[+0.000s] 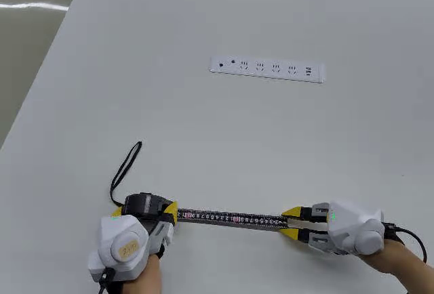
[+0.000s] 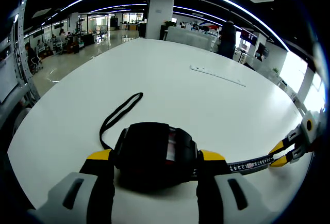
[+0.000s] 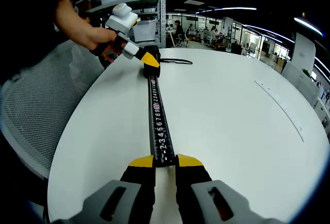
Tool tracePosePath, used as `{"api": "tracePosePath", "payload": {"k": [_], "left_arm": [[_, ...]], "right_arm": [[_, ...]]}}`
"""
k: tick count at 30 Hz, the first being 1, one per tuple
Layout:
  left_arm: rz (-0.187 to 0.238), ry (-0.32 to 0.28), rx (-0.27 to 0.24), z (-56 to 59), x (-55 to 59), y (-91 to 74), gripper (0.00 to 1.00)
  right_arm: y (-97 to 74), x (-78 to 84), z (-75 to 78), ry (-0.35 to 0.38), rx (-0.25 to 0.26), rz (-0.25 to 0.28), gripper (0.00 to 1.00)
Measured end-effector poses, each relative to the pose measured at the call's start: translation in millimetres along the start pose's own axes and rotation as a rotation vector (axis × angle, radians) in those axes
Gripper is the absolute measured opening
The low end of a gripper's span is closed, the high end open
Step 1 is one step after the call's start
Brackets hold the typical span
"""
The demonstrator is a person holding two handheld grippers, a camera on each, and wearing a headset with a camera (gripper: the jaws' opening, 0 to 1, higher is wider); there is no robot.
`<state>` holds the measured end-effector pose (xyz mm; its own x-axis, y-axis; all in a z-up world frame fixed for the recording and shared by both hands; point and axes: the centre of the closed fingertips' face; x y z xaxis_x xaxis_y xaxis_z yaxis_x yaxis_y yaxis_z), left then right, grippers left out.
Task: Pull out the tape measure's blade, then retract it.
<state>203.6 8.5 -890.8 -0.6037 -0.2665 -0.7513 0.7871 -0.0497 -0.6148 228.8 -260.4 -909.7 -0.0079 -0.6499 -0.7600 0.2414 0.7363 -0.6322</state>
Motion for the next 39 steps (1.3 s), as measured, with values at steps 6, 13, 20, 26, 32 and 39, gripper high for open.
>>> {"api": "tracePosePath", "payload": {"k": [6,13,20,26,32,39], "left_arm": [[0.0,-0.002,0.003,0.1,-0.2,0.0,0.61],[0.003,-0.003,0.005,-0.3,-0.6,0.2,0.62],[0.003,-0.001,0.011,-0.4,-0.6,0.1,0.62],[-0.001,0.0,0.013,-0.8,-0.5,0.8,0.62],[-0.005,0.002,0.019,-0.4,-0.3,0.7,0.61],[-0.007,0.001,0.025,-0.8,0.3,1.1,0.61]], "right_arm": [[0.5,-1.9,-0.1,-0.003,-0.001,0.002,0.12],[2.0,-2.3,-0.2,-0.004,-0.003,0.003,0.12],[3.4,-3.5,-1.1,-0.004,-0.007,0.005,0.12],[4.3,-5.8,-1.4,-0.004,-0.009,0.006,0.12],[4.7,-7.4,-2.5,-0.003,-0.01,0.007,0.12],[5.2,-9.6,-3.3,0.0,-0.011,0.009,0.12]]}}
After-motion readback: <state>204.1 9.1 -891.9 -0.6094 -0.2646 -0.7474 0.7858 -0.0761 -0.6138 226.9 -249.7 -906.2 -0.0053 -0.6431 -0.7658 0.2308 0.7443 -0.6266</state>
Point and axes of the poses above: the centre of the closed fingertips' face, and the gripper's own axes: y roughly forward along the fingers, z roughly to its right, x roughly out of its underside, and after that the axes turned 13 degrees about x, right-handed
